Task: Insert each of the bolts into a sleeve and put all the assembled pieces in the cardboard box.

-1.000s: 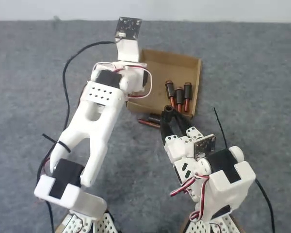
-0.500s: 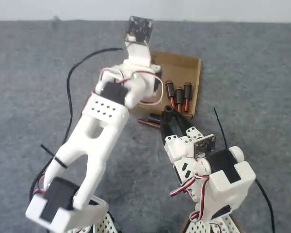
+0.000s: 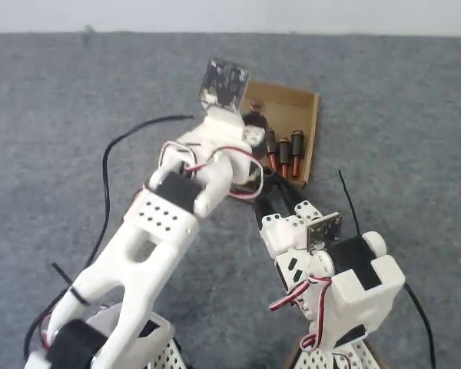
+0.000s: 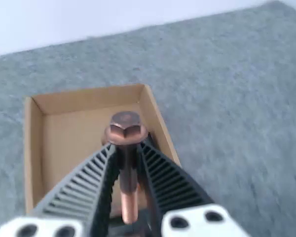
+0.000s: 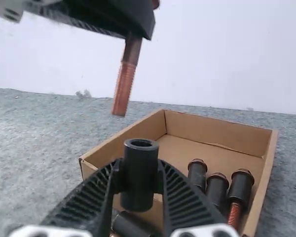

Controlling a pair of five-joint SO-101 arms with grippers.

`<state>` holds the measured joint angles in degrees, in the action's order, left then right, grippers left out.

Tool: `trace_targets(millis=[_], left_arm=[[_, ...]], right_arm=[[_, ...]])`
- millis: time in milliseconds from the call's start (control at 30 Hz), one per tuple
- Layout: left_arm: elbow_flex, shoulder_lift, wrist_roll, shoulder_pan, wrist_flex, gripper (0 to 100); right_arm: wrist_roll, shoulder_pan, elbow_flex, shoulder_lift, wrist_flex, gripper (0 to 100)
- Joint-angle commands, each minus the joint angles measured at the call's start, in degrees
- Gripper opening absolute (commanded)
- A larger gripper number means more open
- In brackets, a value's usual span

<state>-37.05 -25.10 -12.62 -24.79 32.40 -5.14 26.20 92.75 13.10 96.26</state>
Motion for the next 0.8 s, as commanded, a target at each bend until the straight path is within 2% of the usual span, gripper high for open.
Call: trace_targets(millis=[0,167,333,767], left_arm=[[-1.6,-5.5,-0.5,-2.0,-4.4,1],[-6.6,-7.1,-0.5,-2.0,-12.9,1],[-10.0,-8.0,-0.5,-2.5,-17.7,1],[-11.9,-8.1,-0.6,-5.1,-17.8,1]], right_arm=[[-0.6,0.1,1.8,-2.5,-0.1,0.9],[-0.6,0.1,1.8,-2.5,-0.1,0.9],[-0.6,0.1,1.8,-2.5,-0.1,0.9],[-0.5,0.1,1.8,-2.5,-0.1,0.7]])
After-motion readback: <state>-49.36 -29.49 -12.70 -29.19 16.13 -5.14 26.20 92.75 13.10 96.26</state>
